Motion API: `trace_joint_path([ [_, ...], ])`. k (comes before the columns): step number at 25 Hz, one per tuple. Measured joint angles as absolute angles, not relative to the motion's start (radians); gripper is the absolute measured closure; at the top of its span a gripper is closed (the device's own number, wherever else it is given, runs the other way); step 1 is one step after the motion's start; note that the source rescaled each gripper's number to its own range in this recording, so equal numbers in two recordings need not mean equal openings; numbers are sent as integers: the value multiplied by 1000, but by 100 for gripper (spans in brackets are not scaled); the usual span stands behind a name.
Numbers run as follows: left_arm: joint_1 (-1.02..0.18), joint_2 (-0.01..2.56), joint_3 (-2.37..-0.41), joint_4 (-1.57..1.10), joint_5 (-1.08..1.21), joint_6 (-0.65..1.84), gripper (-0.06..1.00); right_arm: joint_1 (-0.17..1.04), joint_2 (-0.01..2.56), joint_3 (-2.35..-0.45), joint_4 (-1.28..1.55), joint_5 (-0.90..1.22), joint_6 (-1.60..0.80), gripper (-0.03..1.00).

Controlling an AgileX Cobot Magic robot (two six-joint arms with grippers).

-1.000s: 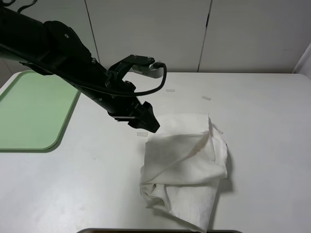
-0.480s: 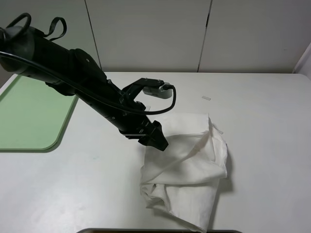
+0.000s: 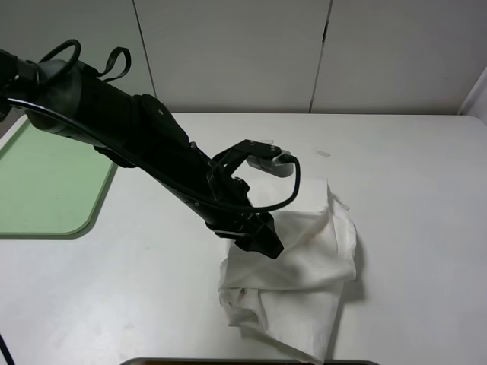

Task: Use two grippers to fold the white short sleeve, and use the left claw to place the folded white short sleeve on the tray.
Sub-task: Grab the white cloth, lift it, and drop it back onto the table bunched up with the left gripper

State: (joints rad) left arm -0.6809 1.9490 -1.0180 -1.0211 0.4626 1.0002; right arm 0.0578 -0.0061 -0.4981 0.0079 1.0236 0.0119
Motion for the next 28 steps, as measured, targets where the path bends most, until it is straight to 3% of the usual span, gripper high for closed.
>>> trace_joint_path([
  [17, -840, 1950, -1029, -1165, 564, 1120, 28, 58, -6, -498, 8, 1024, 12, -3],
  [28, -886, 1950, -1199, -1315, 792, 1365, 28, 58, -6, -498, 8, 1024, 12, -3],
])
